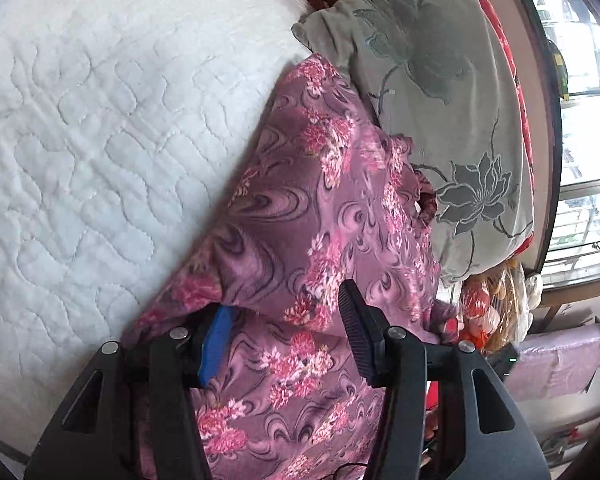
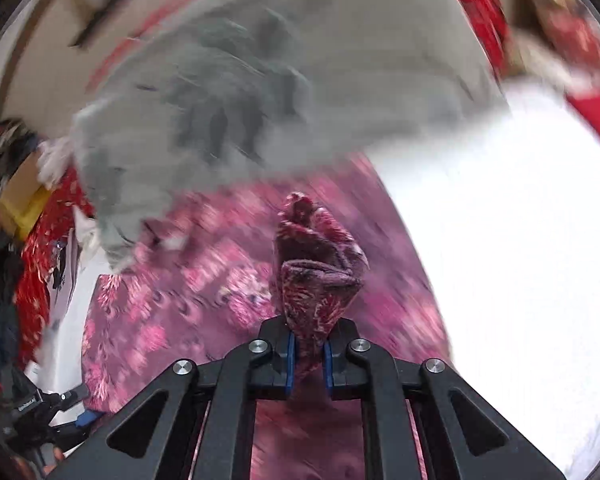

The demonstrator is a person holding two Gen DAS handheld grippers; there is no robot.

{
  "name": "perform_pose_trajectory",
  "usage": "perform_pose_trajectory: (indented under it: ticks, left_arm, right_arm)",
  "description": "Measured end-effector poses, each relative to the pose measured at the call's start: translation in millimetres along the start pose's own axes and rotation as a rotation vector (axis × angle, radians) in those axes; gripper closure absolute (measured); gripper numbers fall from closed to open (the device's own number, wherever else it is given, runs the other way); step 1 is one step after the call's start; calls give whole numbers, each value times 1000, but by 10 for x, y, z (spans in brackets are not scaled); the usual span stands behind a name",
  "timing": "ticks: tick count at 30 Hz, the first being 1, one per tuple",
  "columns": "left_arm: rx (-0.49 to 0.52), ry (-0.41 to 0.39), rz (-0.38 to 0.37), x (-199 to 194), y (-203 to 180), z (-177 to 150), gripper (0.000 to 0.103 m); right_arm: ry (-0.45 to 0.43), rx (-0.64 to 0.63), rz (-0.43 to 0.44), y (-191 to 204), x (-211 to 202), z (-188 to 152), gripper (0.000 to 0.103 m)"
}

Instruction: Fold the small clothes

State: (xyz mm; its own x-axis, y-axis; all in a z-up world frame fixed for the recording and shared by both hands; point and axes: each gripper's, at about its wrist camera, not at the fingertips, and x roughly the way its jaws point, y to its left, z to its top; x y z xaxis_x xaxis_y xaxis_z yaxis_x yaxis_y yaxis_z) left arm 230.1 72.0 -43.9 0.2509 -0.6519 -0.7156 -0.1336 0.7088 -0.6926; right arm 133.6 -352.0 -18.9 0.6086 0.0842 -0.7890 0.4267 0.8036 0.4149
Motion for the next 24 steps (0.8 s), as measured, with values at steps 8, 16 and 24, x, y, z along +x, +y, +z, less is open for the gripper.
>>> perform_pose_trajectory:
  ticks: [8,16,24]
  left_arm:
    - [-13,-6,-12,-7,-109,42,53]
    - [61,-22,170,181,-141,133,63]
    - [206,6,190,16,-283,-151,60]
  right_arm:
    - [-8,133,70,-268,11,-28,62]
    - [-97,53,106,-216,-85,183,97]
    - [-41,-115,51,-156,-364,10,88]
